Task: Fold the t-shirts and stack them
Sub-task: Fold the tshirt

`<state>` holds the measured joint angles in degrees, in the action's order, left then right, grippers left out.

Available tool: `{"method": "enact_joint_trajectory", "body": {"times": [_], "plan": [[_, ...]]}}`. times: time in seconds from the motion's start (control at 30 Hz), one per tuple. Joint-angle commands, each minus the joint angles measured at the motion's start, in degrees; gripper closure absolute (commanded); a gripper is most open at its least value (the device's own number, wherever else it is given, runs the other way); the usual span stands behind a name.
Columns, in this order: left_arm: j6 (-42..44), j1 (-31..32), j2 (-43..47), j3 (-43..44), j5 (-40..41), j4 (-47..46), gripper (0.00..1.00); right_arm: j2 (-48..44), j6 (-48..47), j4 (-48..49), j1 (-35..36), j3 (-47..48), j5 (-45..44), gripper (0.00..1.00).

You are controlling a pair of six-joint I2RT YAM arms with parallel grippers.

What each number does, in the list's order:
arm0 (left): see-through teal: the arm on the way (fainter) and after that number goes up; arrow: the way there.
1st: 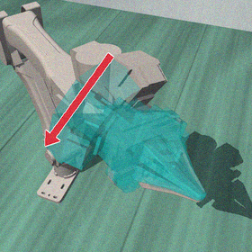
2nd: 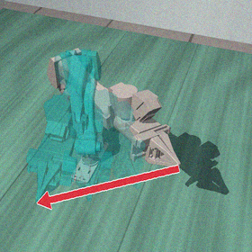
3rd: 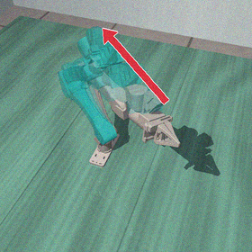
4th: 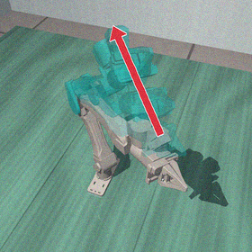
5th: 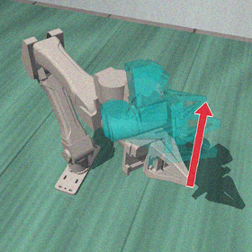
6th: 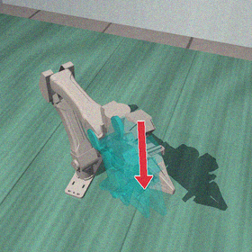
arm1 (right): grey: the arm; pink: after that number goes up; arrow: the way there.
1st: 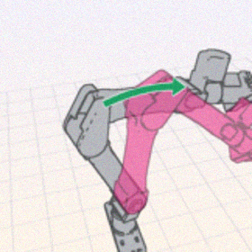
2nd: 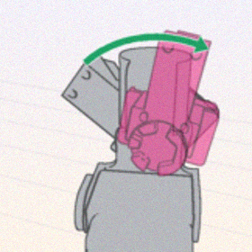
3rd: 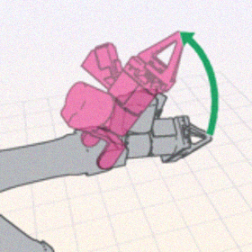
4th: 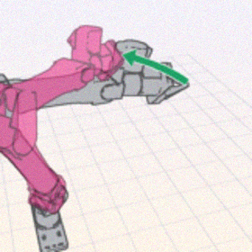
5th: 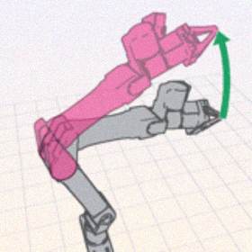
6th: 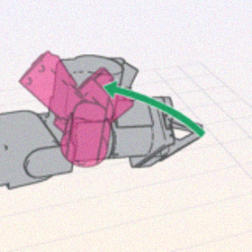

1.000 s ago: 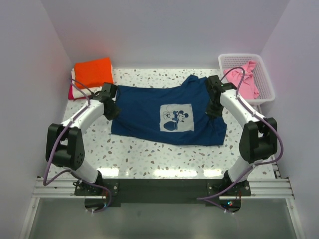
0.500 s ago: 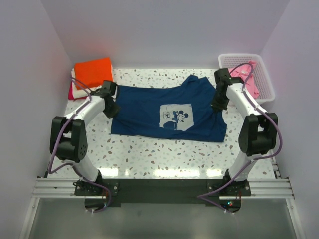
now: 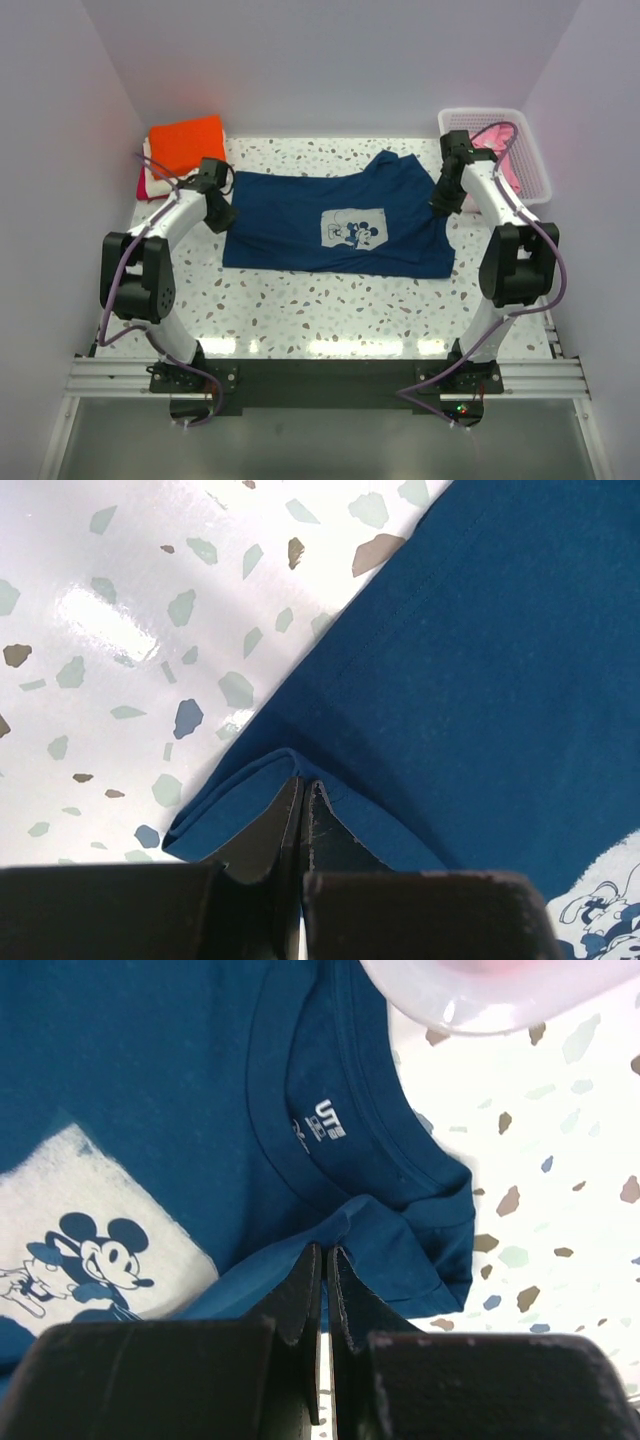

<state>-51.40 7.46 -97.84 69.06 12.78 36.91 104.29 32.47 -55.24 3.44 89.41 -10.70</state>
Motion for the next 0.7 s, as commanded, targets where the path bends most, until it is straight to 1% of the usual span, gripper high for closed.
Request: {"method": "enact_joint_trajectory", "body": {"times": [0.0, 0.37, 0.67], "plan": [[0.42, -1.13, -0.51, 2.48, 0.06, -2.01, 1.0, 1.7, -0.65, 0.58, -0.28, 4.02, 0.59, 1.0], [0.42, -2.45, -3.14, 4.68, -0.73, -2.1, 1.0, 6.71, -0.83, -1.27, -0.45, 11.22, -0.37, 1.0], [1.47, -3.42, -6.48, 7.14, -2.05, -2.89, 1.0, 9.0, -0.92, -1.01, -0.89, 13.33, -0.46, 1.0]]}}
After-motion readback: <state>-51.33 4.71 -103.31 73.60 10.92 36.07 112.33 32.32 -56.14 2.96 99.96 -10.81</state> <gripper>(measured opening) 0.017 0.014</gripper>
